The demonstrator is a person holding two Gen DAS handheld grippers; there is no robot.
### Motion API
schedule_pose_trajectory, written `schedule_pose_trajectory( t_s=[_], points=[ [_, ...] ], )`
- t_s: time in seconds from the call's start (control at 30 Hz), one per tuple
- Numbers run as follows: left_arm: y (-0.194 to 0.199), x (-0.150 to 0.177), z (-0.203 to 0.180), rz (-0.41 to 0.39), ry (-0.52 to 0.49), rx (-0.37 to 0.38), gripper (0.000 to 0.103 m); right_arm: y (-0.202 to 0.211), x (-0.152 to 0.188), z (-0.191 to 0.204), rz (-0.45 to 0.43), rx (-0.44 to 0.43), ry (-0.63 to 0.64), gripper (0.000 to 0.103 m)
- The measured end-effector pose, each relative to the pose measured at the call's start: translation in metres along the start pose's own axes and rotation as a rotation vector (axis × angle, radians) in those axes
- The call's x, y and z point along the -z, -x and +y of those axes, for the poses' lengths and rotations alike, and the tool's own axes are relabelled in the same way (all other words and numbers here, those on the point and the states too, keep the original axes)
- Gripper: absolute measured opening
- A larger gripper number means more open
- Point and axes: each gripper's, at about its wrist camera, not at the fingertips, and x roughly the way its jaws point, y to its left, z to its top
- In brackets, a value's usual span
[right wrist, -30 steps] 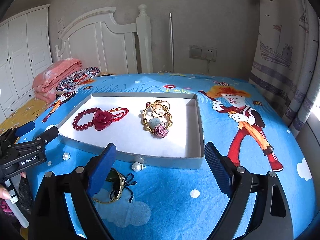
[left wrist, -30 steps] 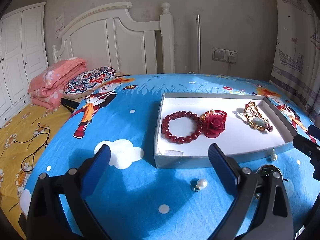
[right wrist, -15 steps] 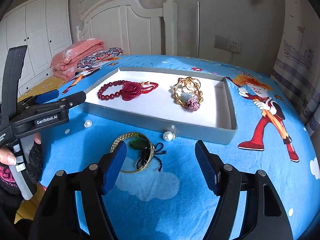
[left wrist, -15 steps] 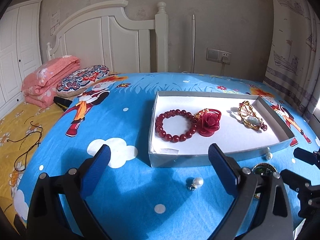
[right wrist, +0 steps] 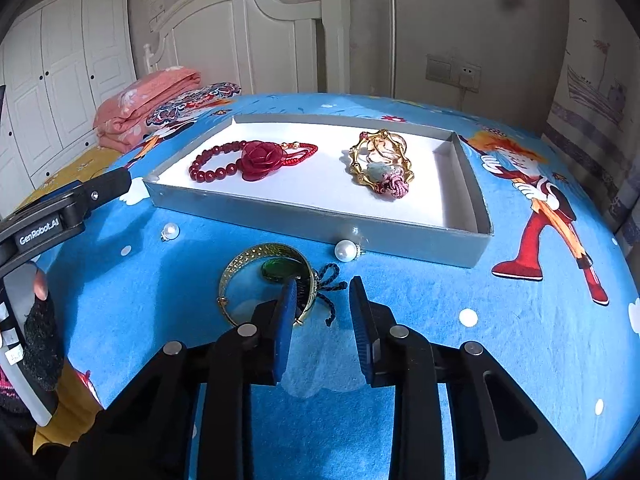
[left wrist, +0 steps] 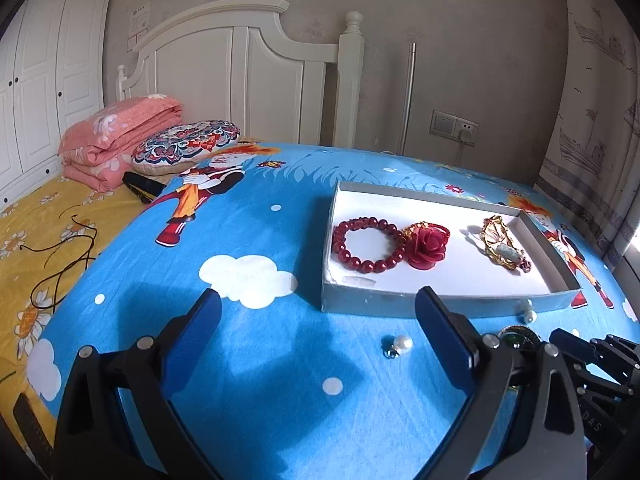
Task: Organize jewelry
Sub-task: 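Lower the right tool onto the gold bangle and close it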
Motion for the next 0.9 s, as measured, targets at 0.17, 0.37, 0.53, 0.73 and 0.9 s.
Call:
schedule_pose_trajectory(
  t_s=[0.17, 0.37, 0.53, 0.73, 0.9],
  points=[
    [0.016, 0.028, -0.016, 0.025, -0.076, 0.038, 0.074, -0.006, 0.002, 0.007, 0.015, 0.007, 0.009, 0.021],
    [0.015, 0.055, -0.020, 0.050, -0.117, 0.030, 0.062, 0.005, 0.002, 0.014, -0.022, 0.014, 0.045, 0.010],
    [0.013, 0.059, -0.007, 0.060, -0.091, 0.010, 0.062, 0.014, 0.002, 0.013, -0.039, -0.030, 0.026, 0.010],
    [0.015, 0.061, -0.005, 0.069, -0.091, 0.006, 0.062, 0.038, 0.006, 0.016, -0.072, -0.047, 0.050, 0.010],
    [0.022, 0.059, -0.022, 0.059, -0.139, 0.060, 0.062, 0.041, 0.017, -0.001, -0.054, -0.006, 0.031, 0.010]
  ],
)
